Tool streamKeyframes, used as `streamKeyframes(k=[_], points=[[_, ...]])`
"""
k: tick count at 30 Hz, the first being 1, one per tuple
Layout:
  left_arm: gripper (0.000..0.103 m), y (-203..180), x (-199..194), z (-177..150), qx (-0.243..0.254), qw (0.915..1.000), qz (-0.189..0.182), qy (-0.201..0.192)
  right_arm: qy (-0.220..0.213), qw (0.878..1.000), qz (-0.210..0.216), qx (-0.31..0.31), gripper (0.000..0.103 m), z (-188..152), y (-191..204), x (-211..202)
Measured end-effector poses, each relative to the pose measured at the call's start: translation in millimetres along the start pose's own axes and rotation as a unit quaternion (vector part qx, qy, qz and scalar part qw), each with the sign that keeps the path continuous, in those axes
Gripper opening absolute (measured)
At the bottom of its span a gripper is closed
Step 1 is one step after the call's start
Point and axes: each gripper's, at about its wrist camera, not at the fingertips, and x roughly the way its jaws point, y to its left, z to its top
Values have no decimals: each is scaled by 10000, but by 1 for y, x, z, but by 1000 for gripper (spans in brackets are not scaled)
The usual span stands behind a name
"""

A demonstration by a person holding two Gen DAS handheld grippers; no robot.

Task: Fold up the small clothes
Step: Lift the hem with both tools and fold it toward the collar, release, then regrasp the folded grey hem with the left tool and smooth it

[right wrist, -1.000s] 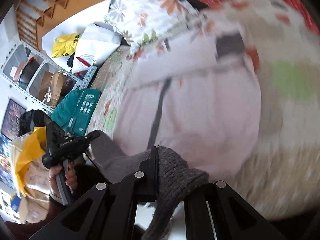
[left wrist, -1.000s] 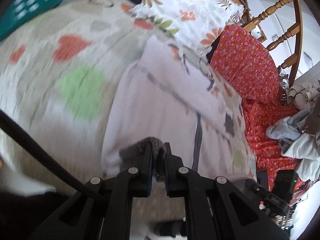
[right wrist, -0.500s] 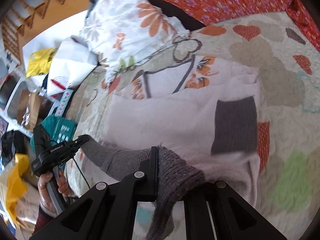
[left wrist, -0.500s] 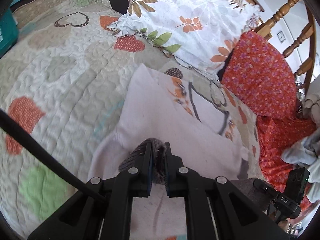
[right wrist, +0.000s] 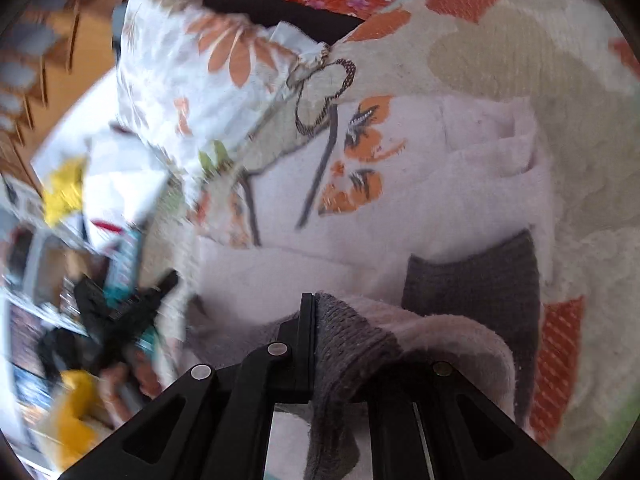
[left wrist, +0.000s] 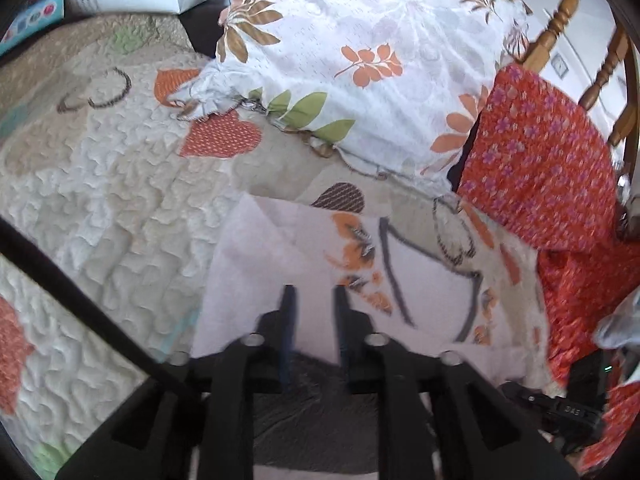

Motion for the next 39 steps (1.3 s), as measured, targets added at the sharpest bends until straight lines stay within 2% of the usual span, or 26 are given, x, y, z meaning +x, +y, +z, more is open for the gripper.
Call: streamKeyframes(k=[2, 4, 6, 7, 8, 10, 13, 18, 22, 28, 30, 31, 32, 36, 39], points=[[36, 1, -1, 2, -139, 9999, -64, -45, -173, 9982, 411, 400, 8, 10, -12, -6], [42, 2, -4, 3, -178, 9998, -47, -97, -356, 9943, 648, 770, 11, 17, -24, -14], [45, 4, -8, 3, -181, 9998, -1, -118, -770, 9896, 528, 1094, 31, 23, -40, -31], [47, 6, -11, 3, -191, 9997, 35, -132, -924, 9873, 467, 1205, 52, 24, -44, -38], [50, 7, -13, 3, -194, 9997, 46, -130, -1178, 9821, 370, 1420, 57, 26, -54, -50], [52, 9, -17, 2, -154, 9998, 47, -83, -1365, 9773, 261, 1602, 57, 27, -62, -66], [53, 12, -23, -3, 58, 9998, 164, 2, -1390, 9800, 191, 1414, 57, 28, -55, -77], [53, 17, -31, -21, 614, 9967, 431, 298, -1112, 9910, -206, 717, 57, 21, -29, -72], [53, 26, -32, -40, 877, 9934, 395, 627, -961, 9937, -301, 487, 57, 10, -21, -68], [53, 10, -7, -56, 1722, 9767, 720, 1061, -887, 9941, -543, 310, 57, 2, -18, -61], [26, 7, 1, -52, 1779, 9742, 793, 1138, -852, 9943, -590, 264, 57, 0, -17, -59], [5, 6, 4, -46, 1734, 9744, 903, 1108, -842, 9942, -651, 178, 57, -1, -15, -59], [5, 7, 5, -39, 1641, 9766, 945, 1017, -843, 9938, -713, 99, 57, -1, -13, -58], [4, 13, 4, -4, 983, 9917, 676, 483, -902, 9902, -1008, -352, 57, -1, -1, -59], [4, 12, 10, 10, 636, 9957, 610, 283, -876, 9851, -1261, -775, 57, -1, 8, -54]])
